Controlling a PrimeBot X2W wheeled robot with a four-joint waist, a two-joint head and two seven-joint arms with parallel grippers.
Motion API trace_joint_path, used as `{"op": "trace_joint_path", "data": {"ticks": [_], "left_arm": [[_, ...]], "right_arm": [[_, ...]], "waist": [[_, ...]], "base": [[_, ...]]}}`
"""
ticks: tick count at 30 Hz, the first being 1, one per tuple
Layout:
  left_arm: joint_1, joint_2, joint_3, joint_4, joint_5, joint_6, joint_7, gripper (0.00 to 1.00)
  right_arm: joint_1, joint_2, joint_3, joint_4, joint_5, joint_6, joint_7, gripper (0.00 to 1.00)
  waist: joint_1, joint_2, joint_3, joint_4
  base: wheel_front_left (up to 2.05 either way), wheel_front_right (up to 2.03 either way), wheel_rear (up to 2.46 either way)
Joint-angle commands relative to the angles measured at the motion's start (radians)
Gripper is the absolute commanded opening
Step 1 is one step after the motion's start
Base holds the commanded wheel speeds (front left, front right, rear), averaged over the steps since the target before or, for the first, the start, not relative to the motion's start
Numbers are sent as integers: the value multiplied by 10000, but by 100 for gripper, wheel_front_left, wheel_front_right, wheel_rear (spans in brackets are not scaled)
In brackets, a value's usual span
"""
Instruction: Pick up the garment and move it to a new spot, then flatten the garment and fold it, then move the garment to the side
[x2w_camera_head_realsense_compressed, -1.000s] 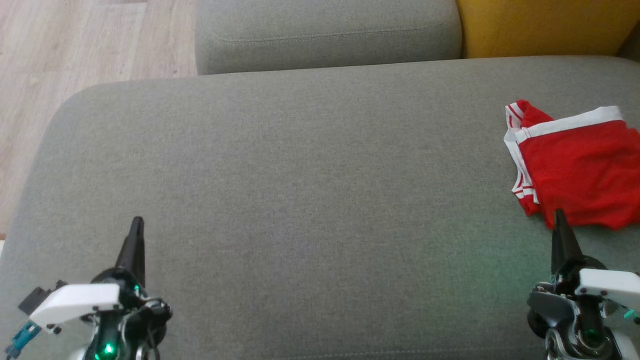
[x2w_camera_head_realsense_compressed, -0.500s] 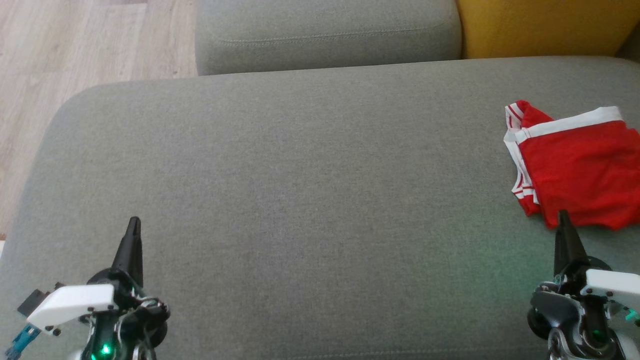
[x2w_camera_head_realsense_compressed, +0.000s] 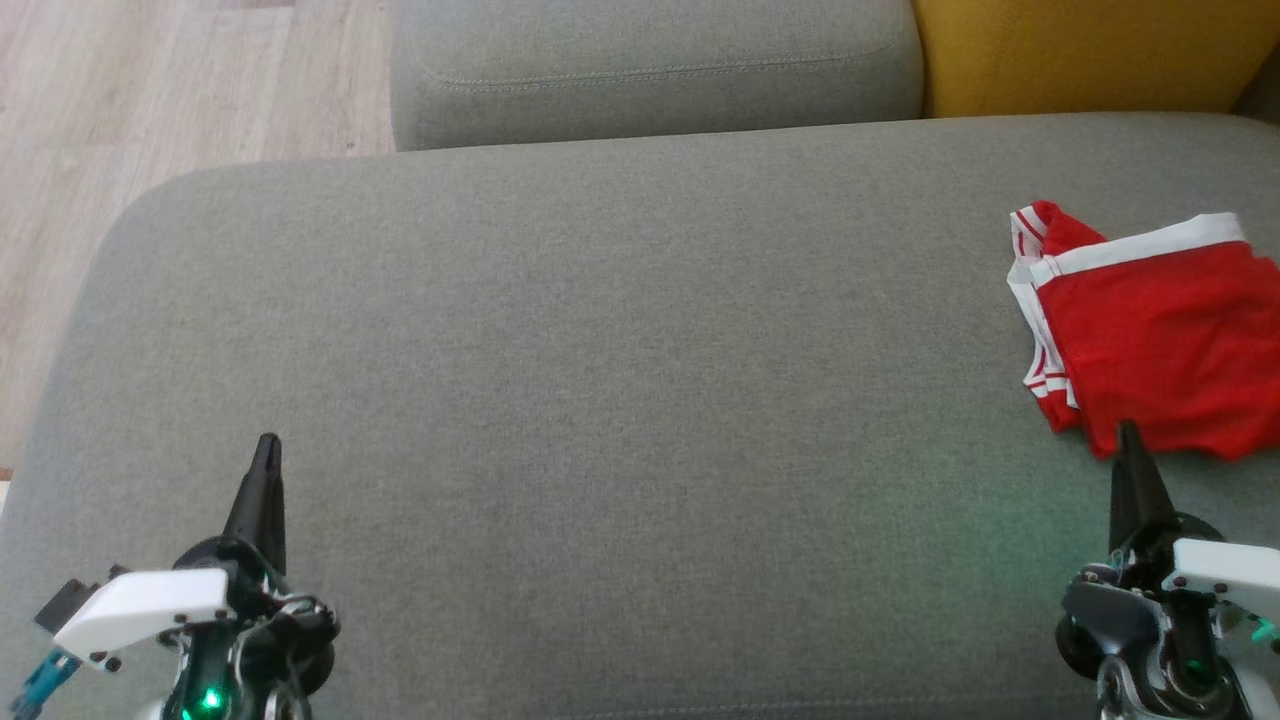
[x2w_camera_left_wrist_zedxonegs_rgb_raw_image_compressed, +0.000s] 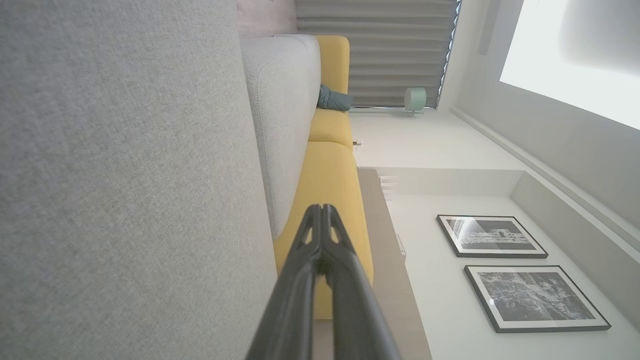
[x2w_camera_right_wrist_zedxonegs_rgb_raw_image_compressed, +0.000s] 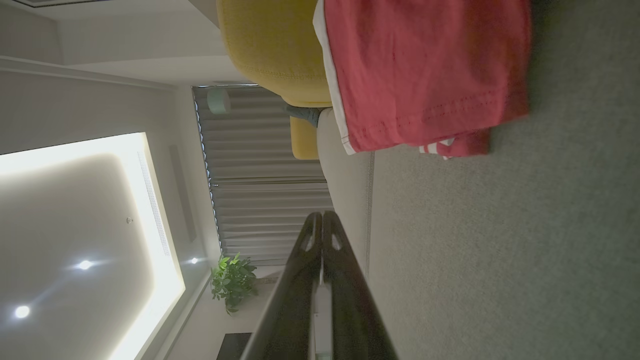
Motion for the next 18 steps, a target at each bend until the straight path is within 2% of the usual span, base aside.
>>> {"op": "trace_joint_path", "data": {"ticks": [1,18], "left_arm": [[-551,105,416,-264,35,-73,69,0],[-554,74,460,-262,72,-73,105,0]], "right_arm": [[-513,-109,163,-315,6,-7,128,0],[-517,-76,116,-312,-33,-7,166,0]], "waist": [[0,0,0,0],[0,0,0,0]], "base": [[0,0,0],[0,0,0]]}}
